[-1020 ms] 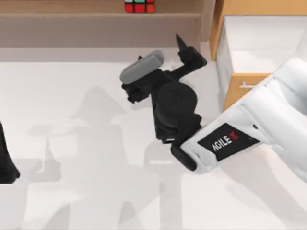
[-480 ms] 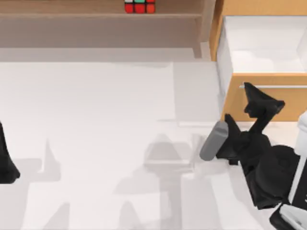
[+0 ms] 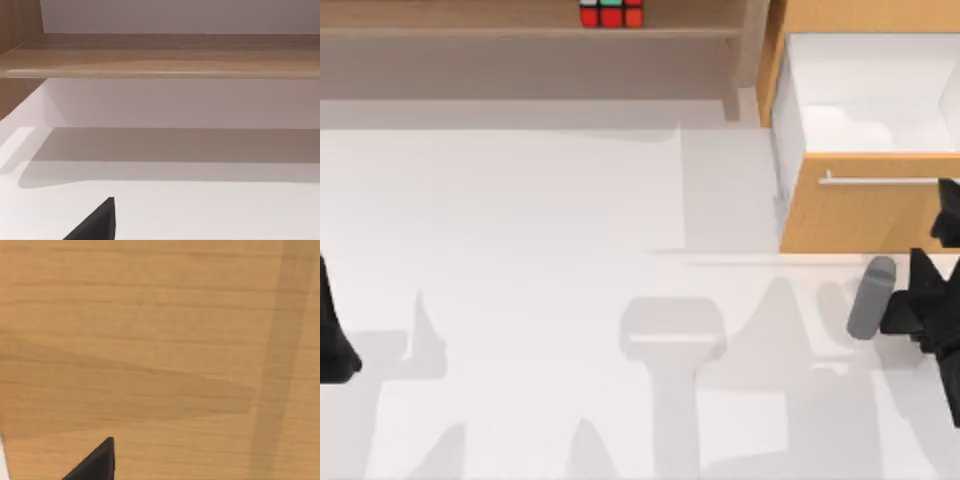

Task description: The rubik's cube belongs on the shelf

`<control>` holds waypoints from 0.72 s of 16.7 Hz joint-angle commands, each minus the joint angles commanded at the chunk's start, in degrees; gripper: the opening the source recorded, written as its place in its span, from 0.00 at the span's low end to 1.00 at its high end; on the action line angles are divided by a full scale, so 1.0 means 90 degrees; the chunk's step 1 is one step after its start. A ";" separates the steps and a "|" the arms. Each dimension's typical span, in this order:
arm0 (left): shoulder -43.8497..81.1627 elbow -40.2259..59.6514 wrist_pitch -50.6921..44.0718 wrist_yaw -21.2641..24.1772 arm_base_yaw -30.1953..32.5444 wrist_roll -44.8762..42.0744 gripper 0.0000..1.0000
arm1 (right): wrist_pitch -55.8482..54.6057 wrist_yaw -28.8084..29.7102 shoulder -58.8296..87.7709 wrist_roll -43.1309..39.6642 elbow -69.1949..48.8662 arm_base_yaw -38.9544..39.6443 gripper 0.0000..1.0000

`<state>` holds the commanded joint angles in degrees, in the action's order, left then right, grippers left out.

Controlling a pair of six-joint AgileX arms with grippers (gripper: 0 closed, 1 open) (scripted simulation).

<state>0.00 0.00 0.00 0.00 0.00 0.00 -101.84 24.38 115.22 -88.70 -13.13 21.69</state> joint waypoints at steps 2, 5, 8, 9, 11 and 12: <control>0.0000 0.0000 0.0000 0.0000 0.0000 0.0000 1.00 | 0.0085 -0.0196 -0.0140 -0.0029 0.0075 -0.0156 1.00; 0.0000 0.0000 0.0000 0.0000 0.0000 0.0000 1.00 | 0.0130 -0.0298 -0.0212 -0.0044 0.0090 -0.0204 1.00; 0.0000 0.0000 0.0000 0.0000 0.0000 0.0000 1.00 | 0.0130 -0.0298 -0.0212 -0.0044 0.0090 -0.0204 1.00; 0.0000 0.0000 0.0000 0.0000 0.0000 0.0000 1.00 | 0.0150 -0.0282 -0.0116 -0.0040 0.0079 -0.0202 1.00; 0.0000 0.0000 0.0000 0.0000 0.0000 0.0000 1.00 | 0.0170 -0.0309 -0.0138 -0.0039 0.0002 -0.0220 1.00; 0.0000 0.0000 0.0000 0.0000 0.0000 0.0000 1.00 | 0.0219 -0.0339 -0.0142 -0.0042 -0.0069 -0.0247 1.00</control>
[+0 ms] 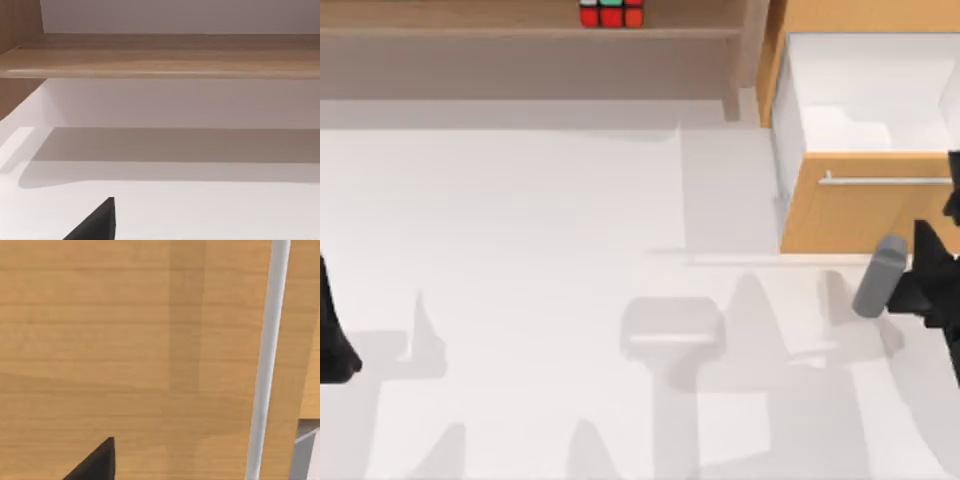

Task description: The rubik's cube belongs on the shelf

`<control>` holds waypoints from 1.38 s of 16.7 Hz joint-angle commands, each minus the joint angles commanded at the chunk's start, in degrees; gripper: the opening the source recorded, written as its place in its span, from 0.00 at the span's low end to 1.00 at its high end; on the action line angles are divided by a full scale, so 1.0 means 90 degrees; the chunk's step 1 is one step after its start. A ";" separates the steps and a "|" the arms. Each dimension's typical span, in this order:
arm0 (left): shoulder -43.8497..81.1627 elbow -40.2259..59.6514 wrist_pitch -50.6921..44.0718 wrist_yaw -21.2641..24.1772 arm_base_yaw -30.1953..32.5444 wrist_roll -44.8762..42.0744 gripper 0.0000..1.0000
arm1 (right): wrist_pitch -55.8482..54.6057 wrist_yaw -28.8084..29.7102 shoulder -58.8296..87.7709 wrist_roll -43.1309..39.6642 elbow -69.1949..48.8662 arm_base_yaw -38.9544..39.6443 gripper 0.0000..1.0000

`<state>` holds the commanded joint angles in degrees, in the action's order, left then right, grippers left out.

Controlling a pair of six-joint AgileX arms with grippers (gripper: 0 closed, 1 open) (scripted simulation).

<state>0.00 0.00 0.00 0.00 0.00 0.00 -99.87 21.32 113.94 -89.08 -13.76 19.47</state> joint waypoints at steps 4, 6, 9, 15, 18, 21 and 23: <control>0.0000 0.0000 0.0000 0.0000 0.0000 0.0000 1.00 | 0.0301 -0.0151 0.0025 -0.0004 -0.0330 -0.0150 1.00; 0.0000 0.0000 0.0000 0.0000 0.0000 0.0000 1.00 | 0.0394 -0.0197 0.0033 -0.0004 -0.0431 -0.0196 1.00; 0.0000 0.0000 0.0000 0.0000 0.0000 0.0000 1.00 | 0.0402 -0.0201 0.0034 -0.0004 -0.0440 -0.0201 1.00; 0.0000 0.0000 0.0000 0.0000 0.0000 0.0000 1.00 | 0.0402 -0.0201 0.0034 -0.0004 -0.0440 -0.0201 0.62; 0.0000 0.0000 0.0000 0.0000 0.0000 0.0000 1.00 | 0.0402 -0.0201 0.0034 -0.0004 -0.0440 -0.0201 0.40; 0.0000 0.0000 0.0000 0.0000 0.0000 0.0000 1.00 | 0.0402 -0.0201 0.0034 -0.0004 -0.0440 -0.0201 0.17; 0.0000 0.0000 0.0000 0.0000 0.0000 0.0000 1.00 | 0.0402 -0.0201 0.0034 -0.0004 -0.0440 -0.0201 0.02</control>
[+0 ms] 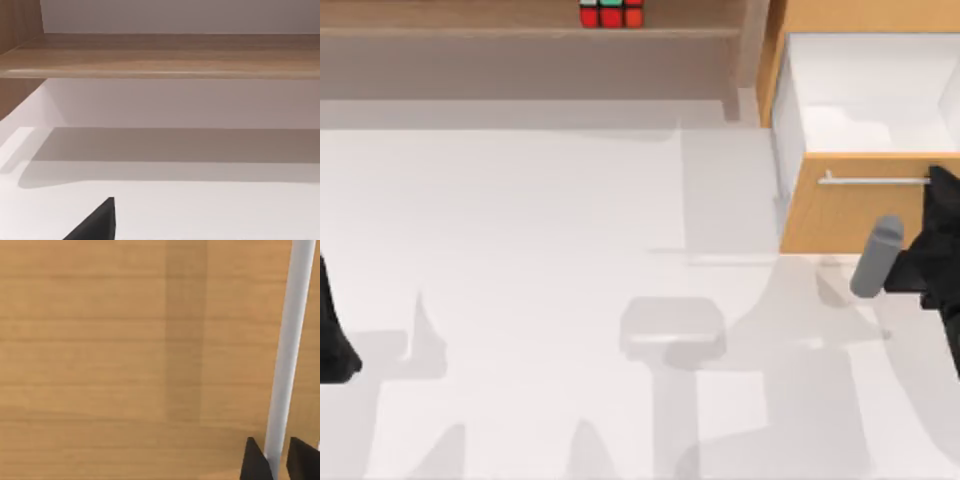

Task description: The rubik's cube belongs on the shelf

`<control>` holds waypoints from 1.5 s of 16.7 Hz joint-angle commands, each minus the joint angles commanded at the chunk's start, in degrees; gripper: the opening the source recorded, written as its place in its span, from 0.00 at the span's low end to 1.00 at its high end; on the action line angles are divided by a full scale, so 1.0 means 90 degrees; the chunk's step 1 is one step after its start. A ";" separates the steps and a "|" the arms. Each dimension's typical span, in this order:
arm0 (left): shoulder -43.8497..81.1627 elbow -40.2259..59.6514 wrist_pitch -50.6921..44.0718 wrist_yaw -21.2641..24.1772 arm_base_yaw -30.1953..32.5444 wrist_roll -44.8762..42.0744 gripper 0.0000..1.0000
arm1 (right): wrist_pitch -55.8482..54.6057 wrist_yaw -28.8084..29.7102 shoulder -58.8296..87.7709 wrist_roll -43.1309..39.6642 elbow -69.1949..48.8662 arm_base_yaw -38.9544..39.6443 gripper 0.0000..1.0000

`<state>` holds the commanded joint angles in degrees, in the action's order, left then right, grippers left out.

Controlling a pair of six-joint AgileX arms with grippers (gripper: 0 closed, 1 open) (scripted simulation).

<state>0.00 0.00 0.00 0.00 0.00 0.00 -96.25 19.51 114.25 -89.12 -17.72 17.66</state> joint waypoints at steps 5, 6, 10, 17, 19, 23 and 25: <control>0.0000 0.0000 0.0000 0.0000 0.0000 0.0000 1.00 | 0.0000 0.0000 0.0000 0.0000 0.0000 0.0000 0.00; 0.0000 0.0000 0.0000 0.0000 0.0000 0.0000 1.00 | 0.0000 0.0000 0.0000 0.0000 0.0000 0.0000 0.00; 0.0000 0.0000 0.0000 0.0000 0.0000 0.0000 1.00 | 0.0021 -0.0001 0.0012 0.0021 -0.0009 0.0007 0.00; 0.0000 0.0000 0.0000 0.0000 0.0000 0.0000 1.00 | 0.0689 -0.0269 0.0316 0.0014 -0.0971 -0.0267 0.00; 0.0000 0.0000 0.0000 0.0000 0.0000 0.0000 1.00 | 0.0918 -0.0359 0.0422 0.0013 -0.1293 -0.0361 0.00; 0.0000 0.0000 0.0000 0.0000 0.0000 0.0000 1.00 | 0.1105 -0.0438 0.0503 0.0011 -0.1575 -0.0438 0.00; 0.0000 0.0000 0.0000 0.0000 0.0000 0.0000 1.00 | 0.1105 -0.0438 0.0503 0.0011 -0.1575 -0.0438 0.00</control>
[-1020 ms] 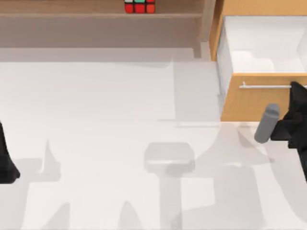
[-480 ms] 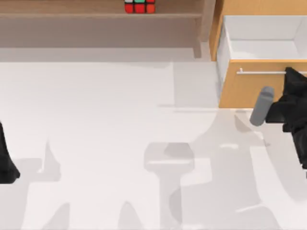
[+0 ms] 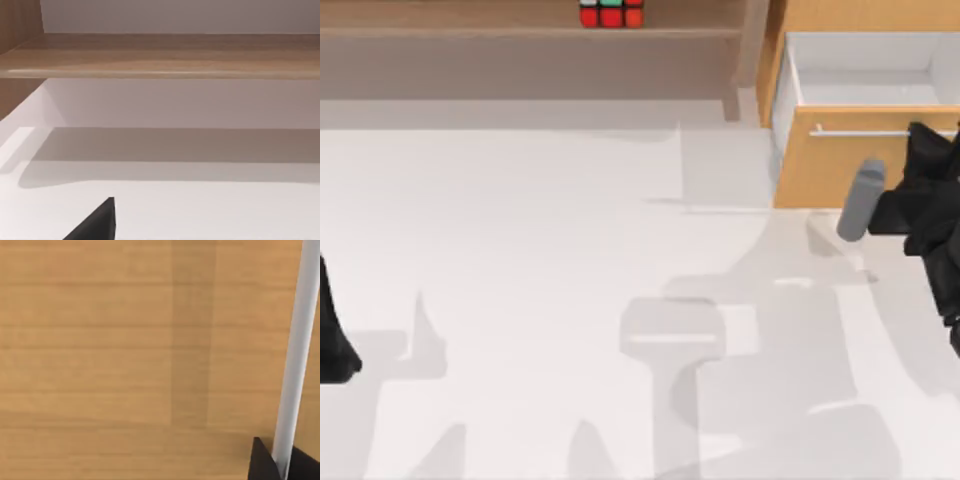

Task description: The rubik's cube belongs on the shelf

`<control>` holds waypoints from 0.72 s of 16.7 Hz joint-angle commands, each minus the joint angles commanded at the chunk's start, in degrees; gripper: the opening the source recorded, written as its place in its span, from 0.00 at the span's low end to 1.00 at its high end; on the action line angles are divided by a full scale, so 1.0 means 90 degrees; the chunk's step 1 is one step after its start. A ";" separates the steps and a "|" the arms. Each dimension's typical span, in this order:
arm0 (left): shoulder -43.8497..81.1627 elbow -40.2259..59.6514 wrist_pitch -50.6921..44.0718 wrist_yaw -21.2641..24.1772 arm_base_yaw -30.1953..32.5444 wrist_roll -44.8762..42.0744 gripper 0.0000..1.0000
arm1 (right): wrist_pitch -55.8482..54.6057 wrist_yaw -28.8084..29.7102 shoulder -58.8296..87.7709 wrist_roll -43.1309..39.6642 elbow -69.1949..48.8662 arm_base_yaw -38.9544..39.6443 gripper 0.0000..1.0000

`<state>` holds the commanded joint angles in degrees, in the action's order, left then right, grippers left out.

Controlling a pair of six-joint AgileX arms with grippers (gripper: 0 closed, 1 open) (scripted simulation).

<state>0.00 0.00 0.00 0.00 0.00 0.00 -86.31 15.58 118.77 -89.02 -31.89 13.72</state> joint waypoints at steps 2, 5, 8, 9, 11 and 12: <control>0.0000 0.0000 0.0000 0.0000 0.0000 0.0000 1.00 | 0.0004 0.0011 -0.0018 0.0018 0.0014 0.0027 0.00; 0.0000 0.0000 0.0000 0.0000 0.0000 0.0000 1.00 | 0.0170 -0.0038 0.0097 0.0017 -0.0308 -0.0030 0.00; 0.0000 0.0000 0.0000 0.0000 0.0000 0.0000 1.00 | 0.0516 -0.0126 0.0341 0.0012 -0.0838 -0.0135 0.00; 0.0000 0.0000 0.0000 0.0000 0.0000 0.0000 1.00 | 0.0638 -0.0161 0.0423 0.0011 -0.1029 -0.0170 0.00; 0.0000 0.0000 0.0000 0.0000 0.0000 0.0000 1.00 | 0.0853 -0.0226 0.0562 0.0011 -0.1378 -0.0230 0.00; 0.0000 0.0000 0.0000 0.0000 0.0000 0.0000 1.00 | 0.0933 -0.0252 0.0612 0.0010 -0.1516 -0.0252 0.00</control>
<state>0.00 0.00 0.00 0.00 0.00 0.00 -77.91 13.31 124.28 -88.93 -45.54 11.44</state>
